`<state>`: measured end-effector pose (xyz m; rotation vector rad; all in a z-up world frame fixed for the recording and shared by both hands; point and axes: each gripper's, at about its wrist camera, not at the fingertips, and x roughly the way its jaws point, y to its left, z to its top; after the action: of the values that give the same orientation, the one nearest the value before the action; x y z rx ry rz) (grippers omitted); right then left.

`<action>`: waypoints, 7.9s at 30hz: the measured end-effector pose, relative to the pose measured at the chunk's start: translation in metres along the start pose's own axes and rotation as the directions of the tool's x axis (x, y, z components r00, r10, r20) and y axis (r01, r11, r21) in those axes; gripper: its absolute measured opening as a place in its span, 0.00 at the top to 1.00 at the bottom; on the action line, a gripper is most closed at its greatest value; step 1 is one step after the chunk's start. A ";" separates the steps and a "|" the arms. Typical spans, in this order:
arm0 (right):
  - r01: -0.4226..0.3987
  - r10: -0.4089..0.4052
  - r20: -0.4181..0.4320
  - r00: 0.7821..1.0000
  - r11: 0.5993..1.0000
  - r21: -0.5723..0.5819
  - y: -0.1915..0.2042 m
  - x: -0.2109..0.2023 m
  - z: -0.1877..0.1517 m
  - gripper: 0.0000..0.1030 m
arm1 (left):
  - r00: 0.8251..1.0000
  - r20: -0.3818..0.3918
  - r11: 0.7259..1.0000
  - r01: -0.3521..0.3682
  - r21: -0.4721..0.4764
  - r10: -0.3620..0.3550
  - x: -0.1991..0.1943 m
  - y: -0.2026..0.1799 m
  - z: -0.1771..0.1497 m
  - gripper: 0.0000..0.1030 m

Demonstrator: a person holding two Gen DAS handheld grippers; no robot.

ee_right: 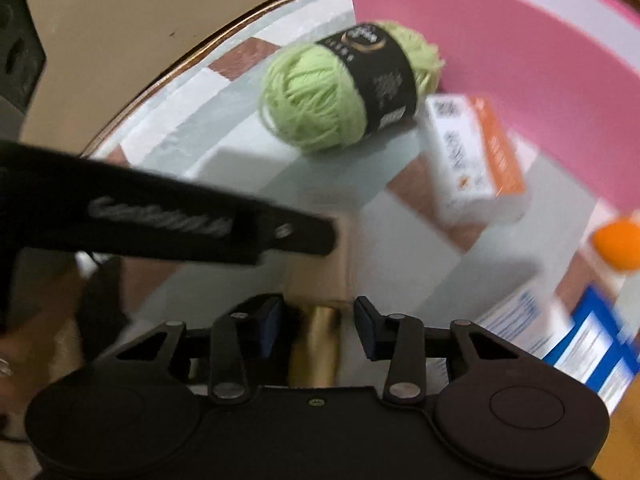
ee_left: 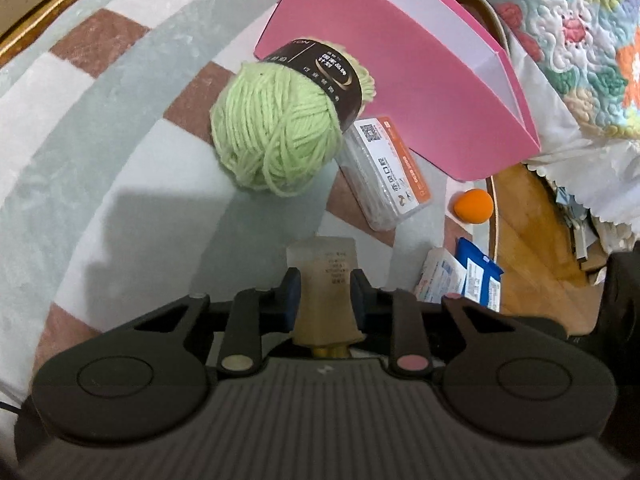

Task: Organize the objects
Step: 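Close the left tool on the foundation bottle's cap end, then carry the foundation bottle into the pink box and open the left tool, then lift the left tool away and move toward the blue wipe packet, then close the left tool on the blue wipe packet's edge, then lift the blue wipe packet with the left tool toward the pink box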

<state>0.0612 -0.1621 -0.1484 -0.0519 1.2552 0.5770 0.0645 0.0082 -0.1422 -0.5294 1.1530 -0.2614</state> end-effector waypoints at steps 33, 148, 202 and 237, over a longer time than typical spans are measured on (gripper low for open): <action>-0.080 0.045 0.234 0.971 0.987 0.141 0.007 -0.035 -0.030 0.58 | 0.999 -0.049 0.998 0.011 0.064 -0.008 -0.026 -0.035 -0.020 0.58; 0.121 -0.066 0.277 0.959 0.975 -0.184 -0.046 -0.200 -0.032 0.05 | 0.991 0.007 0.810 -0.112 0.575 0.133 -0.101 -0.133 0.014 0.10; 0.209 -0.277 0.291 0.916 0.947 0.245 -0.088 -0.045 -0.113 0.17 | 0.982 -0.184 0.951 0.089 0.295 -0.035 0.085 -0.163 -0.048 0.81; 0.356 -0.428 0.250 0.868 0.890 0.286 -0.087 -0.047 -0.114 0.33 | 0.990 -0.132 0.952 0.080 0.296 -0.042 0.096 -0.158 -0.062 0.70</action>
<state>-0.0102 -0.2942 -0.1673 -0.0219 0.9602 0.0715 0.0569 -0.1858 -0.1545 -0.2818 1.1914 -0.5209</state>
